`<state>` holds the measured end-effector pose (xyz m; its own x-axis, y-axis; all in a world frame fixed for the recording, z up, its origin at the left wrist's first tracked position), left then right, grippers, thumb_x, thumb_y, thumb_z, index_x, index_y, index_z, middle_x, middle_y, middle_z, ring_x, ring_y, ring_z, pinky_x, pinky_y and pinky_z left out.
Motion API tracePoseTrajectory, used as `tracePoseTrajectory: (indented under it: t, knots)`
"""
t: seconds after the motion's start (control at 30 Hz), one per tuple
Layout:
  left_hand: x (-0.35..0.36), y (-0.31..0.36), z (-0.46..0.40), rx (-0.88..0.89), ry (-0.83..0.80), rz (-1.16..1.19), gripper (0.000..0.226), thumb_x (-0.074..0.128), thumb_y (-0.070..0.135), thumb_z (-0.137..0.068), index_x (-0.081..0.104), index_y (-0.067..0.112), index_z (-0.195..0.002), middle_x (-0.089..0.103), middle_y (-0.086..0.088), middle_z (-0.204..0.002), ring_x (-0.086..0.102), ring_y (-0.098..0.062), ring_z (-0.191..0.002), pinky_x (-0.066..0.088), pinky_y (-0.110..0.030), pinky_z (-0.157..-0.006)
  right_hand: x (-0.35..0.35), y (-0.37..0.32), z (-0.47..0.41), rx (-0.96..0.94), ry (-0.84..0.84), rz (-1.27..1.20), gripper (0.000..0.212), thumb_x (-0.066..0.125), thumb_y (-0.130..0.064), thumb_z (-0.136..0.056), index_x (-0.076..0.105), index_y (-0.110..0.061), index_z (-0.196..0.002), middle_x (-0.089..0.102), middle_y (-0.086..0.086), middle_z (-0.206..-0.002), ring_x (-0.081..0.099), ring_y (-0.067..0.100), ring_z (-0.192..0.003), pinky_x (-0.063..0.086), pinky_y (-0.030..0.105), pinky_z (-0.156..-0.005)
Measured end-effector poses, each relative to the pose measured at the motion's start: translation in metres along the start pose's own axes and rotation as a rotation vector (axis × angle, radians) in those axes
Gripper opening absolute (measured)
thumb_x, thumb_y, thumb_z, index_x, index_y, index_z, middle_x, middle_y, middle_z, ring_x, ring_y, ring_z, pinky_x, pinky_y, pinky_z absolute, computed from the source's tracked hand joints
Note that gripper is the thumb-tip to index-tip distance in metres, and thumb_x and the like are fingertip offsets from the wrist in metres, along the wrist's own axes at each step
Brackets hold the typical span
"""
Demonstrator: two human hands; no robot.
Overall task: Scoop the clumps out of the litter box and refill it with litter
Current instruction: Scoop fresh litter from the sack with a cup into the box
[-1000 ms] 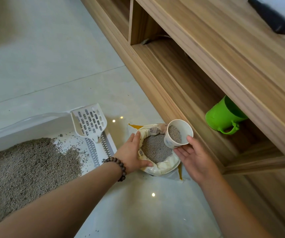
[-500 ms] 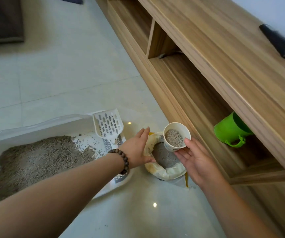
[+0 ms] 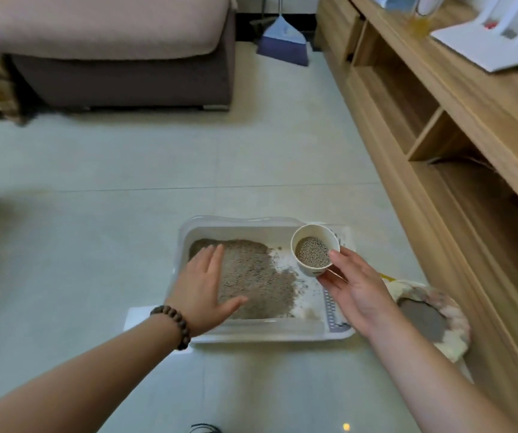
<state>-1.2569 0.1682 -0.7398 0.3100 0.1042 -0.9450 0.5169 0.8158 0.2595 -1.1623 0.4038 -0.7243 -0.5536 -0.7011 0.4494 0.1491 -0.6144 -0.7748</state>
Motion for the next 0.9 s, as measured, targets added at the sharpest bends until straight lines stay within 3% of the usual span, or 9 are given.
tracePoseTrajectory:
  t: [0.07,0.17,0.23,0.3,0.4,0.53,0.73,0.9]
  knots:
    - [0.008,-0.030,0.013,-0.115,-0.014,-0.012,0.129,0.030,0.093,-0.060,-0.007,0.010,-0.151,0.002,-0.011,-0.160,0.004,-0.024,-0.147,0.010,-0.036,-0.120,0.019,0.010,-0.005,0.027,-0.029,0.012,0.086,0.093,-0.035,-0.041,0.056,-0.007,-0.114,0.061,0.016,-0.106,0.056,0.025,-0.095,0.043,0.040,-0.100]
    - [0.023,-0.063,0.019,-0.197,-0.071,-0.012,0.151,0.009,0.103,-0.035,-0.014,0.006,-0.149,-0.006,-0.016,-0.159,-0.004,-0.026,-0.148,0.006,-0.037,-0.120,0.035,0.023,-0.016,0.030,-0.016,0.071,0.096,0.094,-0.039,-0.036,0.057,-0.006,-0.118,0.062,0.015,-0.103,0.057,0.025,-0.093,0.051,0.035,-0.092]
    - [0.031,-0.075,0.017,-0.217,-0.103,-0.005,0.155,0.009,0.103,-0.031,-0.015,0.005,-0.148,-0.008,-0.015,-0.159,-0.005,-0.025,-0.148,0.005,-0.037,-0.120,0.045,0.027,-0.024,0.016,-0.018,0.128,0.081,0.090,-0.033,-0.048,0.059,-0.006,-0.117,0.062,0.014,-0.097,0.057,0.023,-0.089,0.055,0.029,-0.083]
    - [0.039,-0.085,0.015,-0.228,-0.113,0.011,0.157,0.012,0.103,-0.030,-0.013,0.003,-0.148,-0.006,-0.012,-0.160,-0.003,-0.023,-0.148,0.005,-0.038,-0.120,0.055,0.031,-0.034,-0.003,-0.002,0.215,0.055,0.079,-0.025,-0.061,0.061,-0.010,-0.111,0.064,0.012,-0.096,0.058,0.021,-0.087,0.053,0.031,-0.086]
    - [0.050,-0.091,0.015,-0.208,-0.116,0.019,0.154,0.017,0.100,-0.032,-0.013,0.004,-0.148,-0.004,-0.007,-0.160,-0.002,-0.019,-0.148,0.003,-0.038,-0.120,0.068,0.029,-0.050,-0.073,0.065,0.436,0.043,0.079,-0.023,-0.069,0.062,-0.018,-0.109,0.066,0.013,-0.108,0.064,0.023,-0.095,0.047,0.038,-0.097]
    - [0.060,-0.095,0.016,-0.201,-0.081,0.079,0.148,0.026,0.098,-0.040,-0.016,0.006,-0.148,-0.005,-0.004,-0.161,-0.004,-0.015,-0.148,0.001,-0.038,-0.120,0.091,0.029,-0.068,-0.195,0.083,0.682,0.047,0.080,-0.029,-0.071,0.061,-0.024,-0.114,0.062,0.003,-0.115,0.062,0.015,-0.102,0.048,0.029,-0.086]
    - [0.072,-0.101,0.017,-0.195,-0.032,0.184,0.145,0.041,0.095,-0.046,-0.014,0.009,-0.149,-0.003,-0.002,-0.161,-0.001,-0.011,-0.147,0.006,-0.039,-0.120,0.119,0.043,-0.090,-0.304,0.083,0.916,0.057,0.078,-0.054,-0.058,0.059,-0.038,-0.109,0.059,-0.001,-0.115,0.060,0.015,-0.101,0.052,0.043,-0.090]
    - [0.072,-0.101,0.017,-0.193,-0.032,0.194,0.144,0.046,0.093,-0.048,-0.016,0.010,-0.148,-0.006,0.000,-0.160,-0.003,-0.011,-0.147,0.007,-0.039,-0.120,0.128,0.052,-0.104,-0.345,0.106,0.971,0.056,0.079,-0.048,-0.066,0.057,-0.033,-0.116,0.056,0.004,-0.119,0.058,0.016,-0.100,0.051,0.038,-0.090]
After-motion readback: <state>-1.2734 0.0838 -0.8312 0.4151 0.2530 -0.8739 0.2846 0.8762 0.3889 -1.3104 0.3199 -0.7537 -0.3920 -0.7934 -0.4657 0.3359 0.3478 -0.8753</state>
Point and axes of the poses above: each hand's wrist, its own z-axis away from the middle knuckle, its own x-axis out of the palm, y = z × x, the point moved 2 cm from there along -z, towards the middle knuckle
